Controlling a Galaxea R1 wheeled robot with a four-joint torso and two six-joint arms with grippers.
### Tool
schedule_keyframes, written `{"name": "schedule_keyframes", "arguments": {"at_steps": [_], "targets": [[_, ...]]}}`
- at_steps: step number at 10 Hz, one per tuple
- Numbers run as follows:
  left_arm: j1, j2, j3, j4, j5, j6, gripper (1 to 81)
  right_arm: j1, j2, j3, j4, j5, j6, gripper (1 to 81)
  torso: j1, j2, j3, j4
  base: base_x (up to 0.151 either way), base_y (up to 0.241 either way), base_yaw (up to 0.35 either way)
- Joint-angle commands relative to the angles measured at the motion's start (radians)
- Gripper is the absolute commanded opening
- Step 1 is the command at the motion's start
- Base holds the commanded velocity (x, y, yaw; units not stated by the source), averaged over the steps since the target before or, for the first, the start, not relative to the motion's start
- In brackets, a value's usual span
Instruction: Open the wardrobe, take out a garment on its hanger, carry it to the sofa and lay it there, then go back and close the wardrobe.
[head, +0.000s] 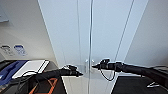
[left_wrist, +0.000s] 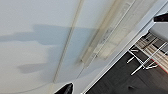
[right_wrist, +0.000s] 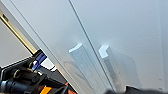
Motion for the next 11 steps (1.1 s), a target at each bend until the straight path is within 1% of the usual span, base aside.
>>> {"name": "schedule_keyframes", "arguments": {"at_steps": [1,4,11], "targets": [[-0.171,0.007,-0.021,-0.005,0.027,-0.001,81.1,0.189,0.037,-0.056,-0.006,0.0,0.002,81.1,0.0,0.0,0.0,0.0,0.0,0.0,0.0],[-0.179,0.042,-0.055,-0.003,0.03,-0.001,81.1,0.182,0.078,-0.139,-0.007,0.0,0.002,81.1,0.0,0.0,0.0,0.0,0.0,0.0,0.0],[-0.179,0.231,-0.266,0.032,0.032,0.001,81.1,0.177,0.145,-0.155,-0.004,-0.002,0.002,81.1,0.0,0.0,0.0,0.0,0.0,0.0,0.0]]}}
